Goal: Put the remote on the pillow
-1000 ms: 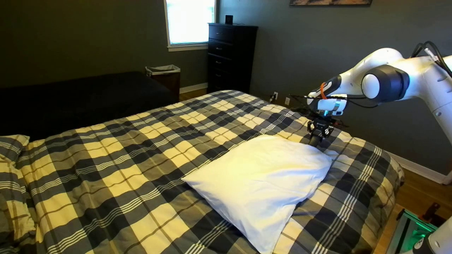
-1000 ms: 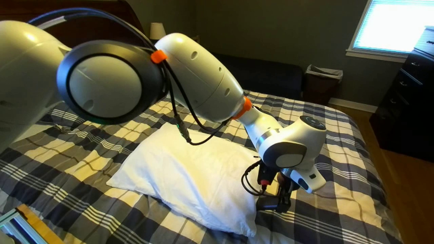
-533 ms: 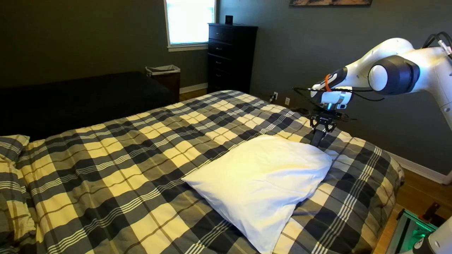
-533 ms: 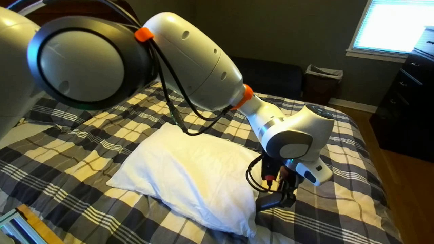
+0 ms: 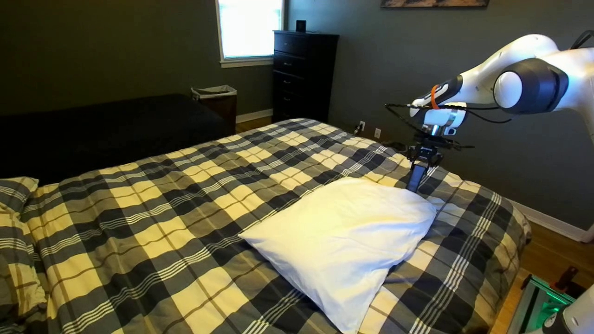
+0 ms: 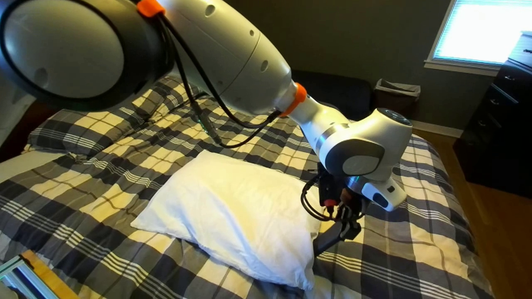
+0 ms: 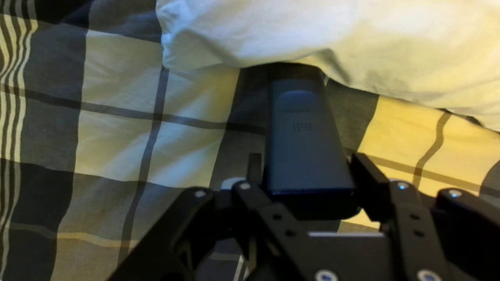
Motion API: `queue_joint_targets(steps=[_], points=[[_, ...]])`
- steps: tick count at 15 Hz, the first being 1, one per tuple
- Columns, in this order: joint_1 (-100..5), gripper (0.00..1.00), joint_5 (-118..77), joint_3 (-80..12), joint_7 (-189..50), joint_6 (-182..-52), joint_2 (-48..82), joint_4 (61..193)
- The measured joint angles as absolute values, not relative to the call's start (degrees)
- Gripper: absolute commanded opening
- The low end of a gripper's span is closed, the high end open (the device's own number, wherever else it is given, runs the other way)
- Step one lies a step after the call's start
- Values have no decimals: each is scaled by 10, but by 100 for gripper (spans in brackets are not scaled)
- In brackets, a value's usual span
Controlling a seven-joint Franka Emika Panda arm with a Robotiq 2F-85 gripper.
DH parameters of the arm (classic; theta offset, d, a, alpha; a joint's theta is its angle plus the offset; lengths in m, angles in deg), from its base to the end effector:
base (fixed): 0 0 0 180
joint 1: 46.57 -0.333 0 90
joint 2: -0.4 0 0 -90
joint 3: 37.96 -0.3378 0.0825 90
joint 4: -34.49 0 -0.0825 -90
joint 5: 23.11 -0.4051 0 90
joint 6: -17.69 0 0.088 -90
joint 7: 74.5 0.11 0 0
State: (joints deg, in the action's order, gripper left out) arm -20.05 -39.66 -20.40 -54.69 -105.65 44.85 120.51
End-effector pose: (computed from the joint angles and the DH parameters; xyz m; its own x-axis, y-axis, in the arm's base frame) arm 0.5611 -0.4750 0.2150 0.3504 -0.9330 -0.0821 -0.9356 -0.3527 0.0152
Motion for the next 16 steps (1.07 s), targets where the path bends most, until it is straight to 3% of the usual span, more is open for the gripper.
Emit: queue_joint_targets(steps=[16], points=[[-209, 33, -397, -208, -557, -993, 390, 1222]])
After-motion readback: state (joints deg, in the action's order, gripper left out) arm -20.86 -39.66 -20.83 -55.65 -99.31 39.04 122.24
